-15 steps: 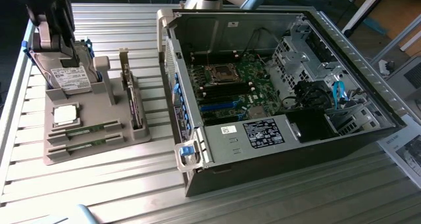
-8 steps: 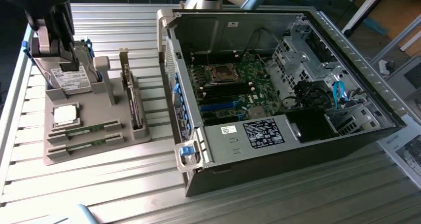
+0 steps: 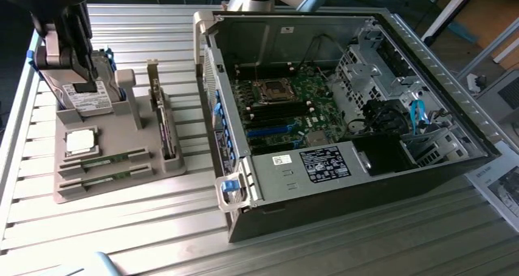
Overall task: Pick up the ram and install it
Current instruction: 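Pick up the ram and move it above insertion slot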
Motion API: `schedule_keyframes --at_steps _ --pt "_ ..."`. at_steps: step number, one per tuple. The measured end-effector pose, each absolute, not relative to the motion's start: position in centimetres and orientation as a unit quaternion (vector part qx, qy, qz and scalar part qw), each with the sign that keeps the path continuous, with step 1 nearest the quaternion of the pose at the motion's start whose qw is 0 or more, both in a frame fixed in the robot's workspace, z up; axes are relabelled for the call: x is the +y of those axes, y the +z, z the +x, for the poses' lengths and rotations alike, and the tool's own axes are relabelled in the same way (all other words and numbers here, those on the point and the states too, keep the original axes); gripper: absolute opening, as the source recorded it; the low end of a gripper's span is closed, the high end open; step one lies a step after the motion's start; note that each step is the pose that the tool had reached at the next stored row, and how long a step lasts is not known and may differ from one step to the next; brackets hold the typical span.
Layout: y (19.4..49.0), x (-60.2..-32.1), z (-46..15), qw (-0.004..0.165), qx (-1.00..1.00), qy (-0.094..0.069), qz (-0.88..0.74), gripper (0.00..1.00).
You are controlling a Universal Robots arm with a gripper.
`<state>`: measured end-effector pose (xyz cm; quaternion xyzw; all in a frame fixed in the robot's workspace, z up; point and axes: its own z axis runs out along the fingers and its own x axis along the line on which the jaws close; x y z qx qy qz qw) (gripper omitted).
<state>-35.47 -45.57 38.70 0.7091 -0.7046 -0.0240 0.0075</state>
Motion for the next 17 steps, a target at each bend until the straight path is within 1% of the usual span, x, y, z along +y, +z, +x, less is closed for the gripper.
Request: schedule_keyframes --at_steps 10,17 --pt "38.6 -45.7 -35.5 0.008 -0.695 -0.024 0.718 0.3" --pt "37.1 -46.8 -35.5 0.008 -0.695 -0.024 0.718 0.3"
